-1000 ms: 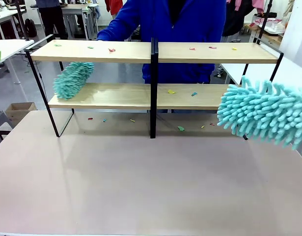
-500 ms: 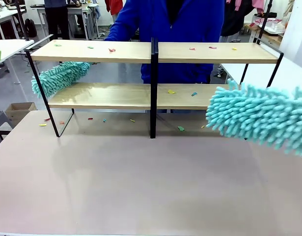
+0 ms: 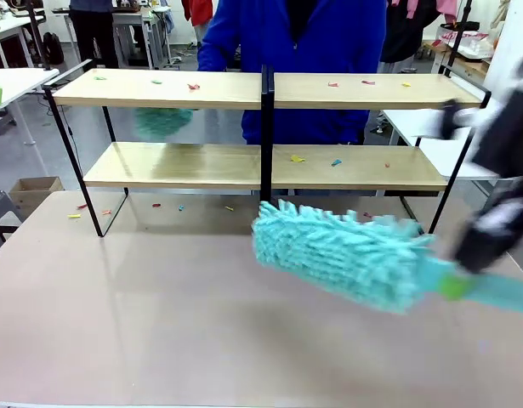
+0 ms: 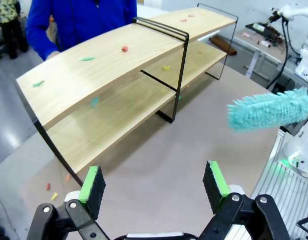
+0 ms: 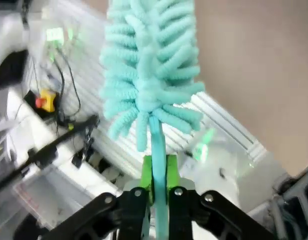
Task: Clean the shelves.
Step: Clean a randomly selected level of the Shelf with the Duster.
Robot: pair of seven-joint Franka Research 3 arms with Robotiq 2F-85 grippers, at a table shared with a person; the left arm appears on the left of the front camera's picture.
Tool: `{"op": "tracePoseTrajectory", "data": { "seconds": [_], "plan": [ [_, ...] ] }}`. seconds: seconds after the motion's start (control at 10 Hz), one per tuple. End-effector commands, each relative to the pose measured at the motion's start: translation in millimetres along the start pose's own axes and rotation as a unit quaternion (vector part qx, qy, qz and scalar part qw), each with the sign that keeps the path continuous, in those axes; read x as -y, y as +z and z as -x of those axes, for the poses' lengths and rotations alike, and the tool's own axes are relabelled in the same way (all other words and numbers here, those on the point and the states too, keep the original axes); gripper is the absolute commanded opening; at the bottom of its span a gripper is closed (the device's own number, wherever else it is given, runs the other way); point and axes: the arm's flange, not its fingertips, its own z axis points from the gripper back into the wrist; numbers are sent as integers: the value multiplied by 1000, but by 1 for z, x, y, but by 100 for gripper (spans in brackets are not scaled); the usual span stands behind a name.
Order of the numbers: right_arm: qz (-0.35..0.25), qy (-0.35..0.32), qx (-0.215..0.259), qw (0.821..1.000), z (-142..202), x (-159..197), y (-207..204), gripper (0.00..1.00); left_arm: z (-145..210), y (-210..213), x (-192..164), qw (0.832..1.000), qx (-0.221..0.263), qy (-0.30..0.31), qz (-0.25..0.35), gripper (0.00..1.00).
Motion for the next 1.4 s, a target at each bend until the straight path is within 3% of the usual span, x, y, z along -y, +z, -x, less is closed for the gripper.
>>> {"op": "tracePoseTrajectory", "data": {
  "seconds": [0.0,0.1,0.2,0.4,0.5,0.8,0.9,1.1,1.3],
  "plan": [
    [24,-46,26,998,-32,-49,-49,12,1,-1,0,1000,4,-4,6,100],
    [7,-16,39,999,-28,-50,-39,12,1,-1,0,1000,4,-4,6,100],
    [16,-26,16,999,-18,-28,-29,12,1,-1,0,1000,4,-4,6,100],
    [16,-26,16,999,-18,-28,-29,12,1,-1,0,1000,4,-4,6,100],
    [23,-21,20,999,-25,-45,-43,12,1,-1,0,1000,4,-4,6,100],
    [57,-4,54,997,-112,-72,-104,12,1,-1,0,1000,4,-4,6,100],
    [64,-5,36,997,-134,-79,-123,12,1,-1,0,1000,4,-4,6,100],
    [97,-11,91,991,-171,-91,-153,12,1,-1,0,1000,4,-4,6,100],
    [147,-25,64,987,-189,-90,-168,12,1,-1,0,1000,4,-4,6,100]
  ]
}}
